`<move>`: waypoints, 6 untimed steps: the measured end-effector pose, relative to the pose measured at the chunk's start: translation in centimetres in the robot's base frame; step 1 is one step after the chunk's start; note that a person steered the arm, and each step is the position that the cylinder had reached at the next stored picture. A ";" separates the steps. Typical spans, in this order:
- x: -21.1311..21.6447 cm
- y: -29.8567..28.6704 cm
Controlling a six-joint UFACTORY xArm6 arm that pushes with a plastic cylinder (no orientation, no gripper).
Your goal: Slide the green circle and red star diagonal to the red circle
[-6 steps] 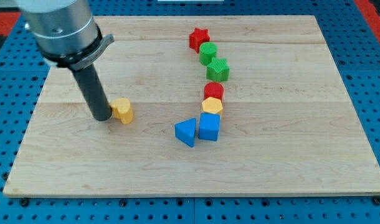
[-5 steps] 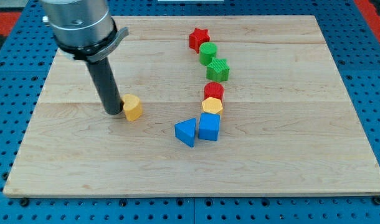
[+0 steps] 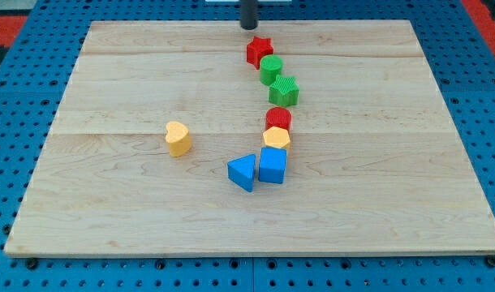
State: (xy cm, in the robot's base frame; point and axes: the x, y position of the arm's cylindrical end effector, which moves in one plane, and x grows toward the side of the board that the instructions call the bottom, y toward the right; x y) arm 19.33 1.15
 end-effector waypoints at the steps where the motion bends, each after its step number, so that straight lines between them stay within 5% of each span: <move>1: 2.5 0.2; 3: 9.5 1.8; 6: 10.9 -0.1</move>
State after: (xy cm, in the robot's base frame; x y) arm 30.18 1.04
